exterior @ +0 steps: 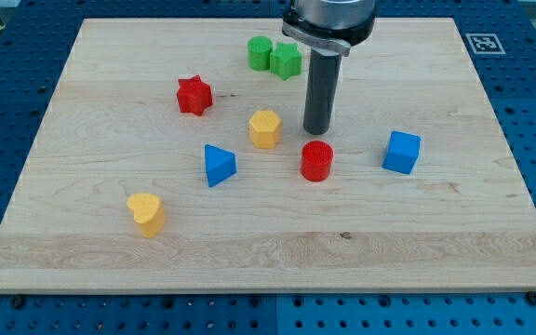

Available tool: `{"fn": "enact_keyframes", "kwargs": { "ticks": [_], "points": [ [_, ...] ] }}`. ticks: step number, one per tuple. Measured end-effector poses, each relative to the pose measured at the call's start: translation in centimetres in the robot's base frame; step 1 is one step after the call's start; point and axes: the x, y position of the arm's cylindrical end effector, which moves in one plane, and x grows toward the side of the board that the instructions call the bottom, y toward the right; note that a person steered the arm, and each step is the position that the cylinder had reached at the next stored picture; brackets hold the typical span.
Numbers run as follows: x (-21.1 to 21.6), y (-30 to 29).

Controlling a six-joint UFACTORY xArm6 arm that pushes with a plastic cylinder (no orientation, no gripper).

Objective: Move the yellow hexagon parallel above the yellow heart

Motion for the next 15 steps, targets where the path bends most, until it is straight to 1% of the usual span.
{"fn": "enact_keyframes", "kwargs": {
  "ticks": [2, 4, 7, 11, 15],
  "points": [
    [0.0, -1.6],
    [1.4, -1.8],
    [1.4, -4.2],
    [0.6, -4.3],
    [0.5, -5.6]
  ]
}}
